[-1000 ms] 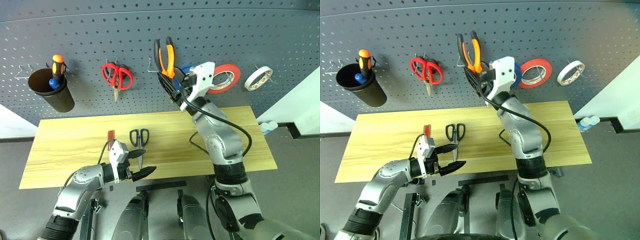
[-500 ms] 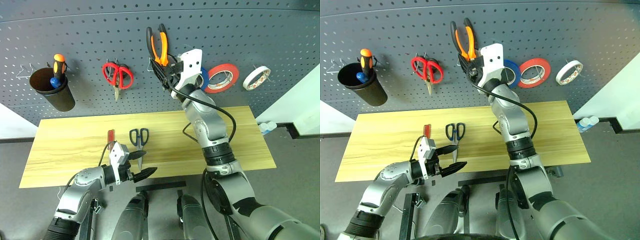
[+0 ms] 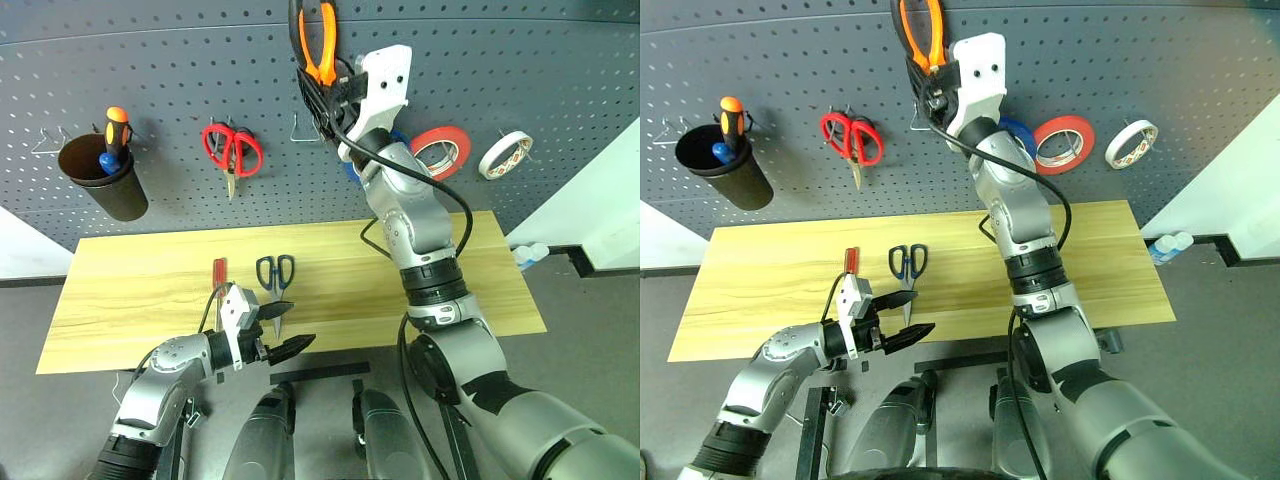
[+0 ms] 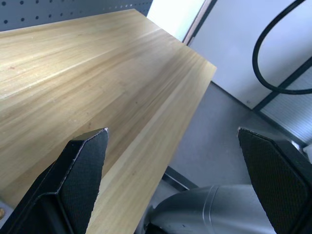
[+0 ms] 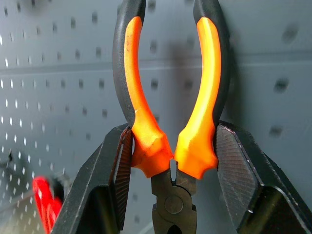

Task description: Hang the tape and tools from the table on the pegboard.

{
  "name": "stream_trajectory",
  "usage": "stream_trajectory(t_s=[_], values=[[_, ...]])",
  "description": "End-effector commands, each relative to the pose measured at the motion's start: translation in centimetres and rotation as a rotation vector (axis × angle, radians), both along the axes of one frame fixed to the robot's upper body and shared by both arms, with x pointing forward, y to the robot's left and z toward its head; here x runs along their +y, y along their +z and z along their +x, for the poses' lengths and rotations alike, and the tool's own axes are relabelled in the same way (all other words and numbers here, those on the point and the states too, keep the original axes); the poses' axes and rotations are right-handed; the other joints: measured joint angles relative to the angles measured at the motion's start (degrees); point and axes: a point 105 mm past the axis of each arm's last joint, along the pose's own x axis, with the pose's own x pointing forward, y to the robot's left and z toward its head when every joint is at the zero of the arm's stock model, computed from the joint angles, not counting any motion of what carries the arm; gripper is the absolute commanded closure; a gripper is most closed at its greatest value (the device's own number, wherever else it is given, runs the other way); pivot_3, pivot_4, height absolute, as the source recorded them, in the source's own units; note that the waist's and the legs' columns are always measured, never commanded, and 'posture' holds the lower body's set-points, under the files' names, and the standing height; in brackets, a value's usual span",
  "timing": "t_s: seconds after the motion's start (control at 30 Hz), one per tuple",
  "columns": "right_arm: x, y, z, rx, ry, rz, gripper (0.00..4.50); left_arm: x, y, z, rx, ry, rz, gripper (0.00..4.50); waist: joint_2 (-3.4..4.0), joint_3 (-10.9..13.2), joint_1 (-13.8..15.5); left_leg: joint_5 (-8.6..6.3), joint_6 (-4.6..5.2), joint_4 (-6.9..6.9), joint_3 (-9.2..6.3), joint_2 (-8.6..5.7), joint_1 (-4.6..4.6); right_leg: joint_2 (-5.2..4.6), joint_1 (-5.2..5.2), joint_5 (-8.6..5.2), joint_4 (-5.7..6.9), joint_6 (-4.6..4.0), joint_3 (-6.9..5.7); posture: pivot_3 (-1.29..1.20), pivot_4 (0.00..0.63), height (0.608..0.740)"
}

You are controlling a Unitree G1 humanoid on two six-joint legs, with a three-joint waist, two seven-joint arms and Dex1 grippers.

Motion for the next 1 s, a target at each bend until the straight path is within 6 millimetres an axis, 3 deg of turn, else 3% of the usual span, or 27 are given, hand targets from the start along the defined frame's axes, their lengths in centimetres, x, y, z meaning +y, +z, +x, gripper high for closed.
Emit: stream_trajectory(t_s=[0.03, 0.5, 0.77, 1.0], values=[[0.6, 3.0, -1.0, -0.104, 0.007, 0.067, 2.36, -0.4, 0.3, -0.4, -0.019, -0.018, -0.008, 0.08, 0.00, 0.00, -0.01, 0.02, -0.03, -0.01, 0.00, 0.03, 0.00, 0.03, -0.02, 0.02, 0.00, -0.03, 0.00, 0.04, 0.196, 0.738], [3.8, 3.7, -1.0, -0.142, 0.050, 0.136, 2.36, -0.6, 0.7, -1.4, -0.016, -0.011, -0.016, 0.08, 0.00, 0.00, 0.16, 0.14, -0.22, -0.11, -0.01, 0.26, 0.01, 0.29, -0.11, 0.19, 0.00, -0.26, 0.08, 0.10, 0.227, 0.738], [3.6, 3.1, -0.6, -0.145, 0.048, 0.141, 2.36, 0.0, 3.7, -2.4, -0.025, 0.041, -0.135, 0.08, 0.04, 0.04, 0.25, 0.17, -0.22, -0.33, -0.02, 0.28, 0.02, 0.28, -0.18, 0.19, -0.03, -0.29, 0.12, 0.13, 0.284, 0.738], [3.4, 3.2, -0.5, -0.167, 0.044, 0.154, 2.36, -0.1, 4.4, -4.0, 0.008, 0.042, -0.152, 0.08, 0.14, 0.17, 0.35, 0.19, -0.18, -0.41, -0.02, 0.28, 0.03, 0.27, -0.19, 0.18, -0.06, -0.30, 0.18, 0.16, 0.323, 0.738]])
